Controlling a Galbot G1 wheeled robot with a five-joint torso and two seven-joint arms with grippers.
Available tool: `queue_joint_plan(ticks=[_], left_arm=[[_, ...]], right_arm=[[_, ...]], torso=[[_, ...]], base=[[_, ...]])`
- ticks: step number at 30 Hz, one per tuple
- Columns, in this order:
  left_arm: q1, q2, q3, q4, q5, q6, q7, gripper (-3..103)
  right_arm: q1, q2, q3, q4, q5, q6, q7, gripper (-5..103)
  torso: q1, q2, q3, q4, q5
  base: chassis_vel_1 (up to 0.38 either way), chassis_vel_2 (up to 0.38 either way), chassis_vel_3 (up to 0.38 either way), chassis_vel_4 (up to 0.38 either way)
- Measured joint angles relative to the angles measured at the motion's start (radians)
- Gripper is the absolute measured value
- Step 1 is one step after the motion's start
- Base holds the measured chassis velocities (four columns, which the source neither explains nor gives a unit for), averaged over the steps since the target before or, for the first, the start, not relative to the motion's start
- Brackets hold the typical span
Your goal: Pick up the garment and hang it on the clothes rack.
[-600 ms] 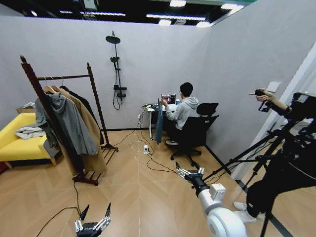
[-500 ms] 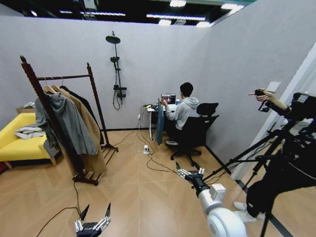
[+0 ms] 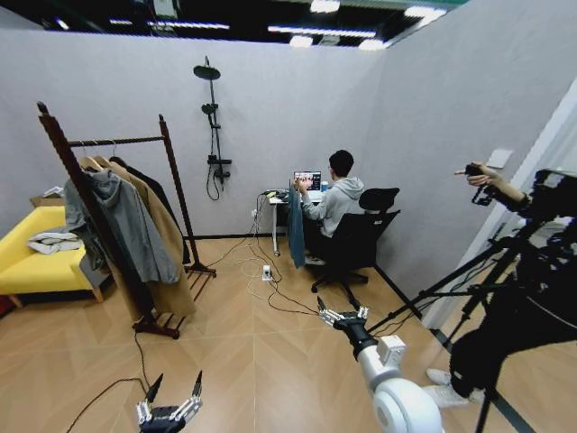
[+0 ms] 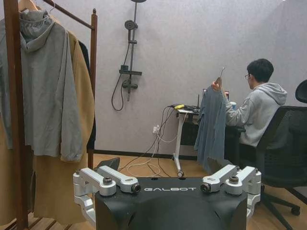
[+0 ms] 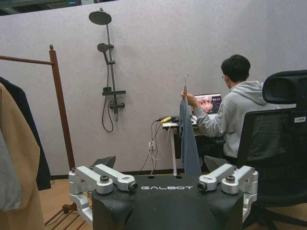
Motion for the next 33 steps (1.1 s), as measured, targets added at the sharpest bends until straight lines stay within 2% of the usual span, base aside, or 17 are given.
queue_joint_plan(ticks=[13, 33], left_arm=[[0.0, 0.0, 0.0, 0.0, 0.0, 0.0, 0.0, 100], [0.0, 0.0, 0.0, 0.0, 0.0, 0.0, 0.0, 100]], right_arm=[[0.008, 0.0, -0.014, 0.008, -0.015, 0.002, 0.0, 100], [0.047, -0.012, -0.014, 0.007, -0.013, -0.015, 0.004, 100]], torso=[[0.0, 0.0, 0.0, 0.0, -0.0002], [0.0, 0.0, 0.0, 0.0003, 0.0002]], base=[[-0.137, 0.162, 0.151, -0.161], [-0.333, 0.328, 0.321, -0.325]])
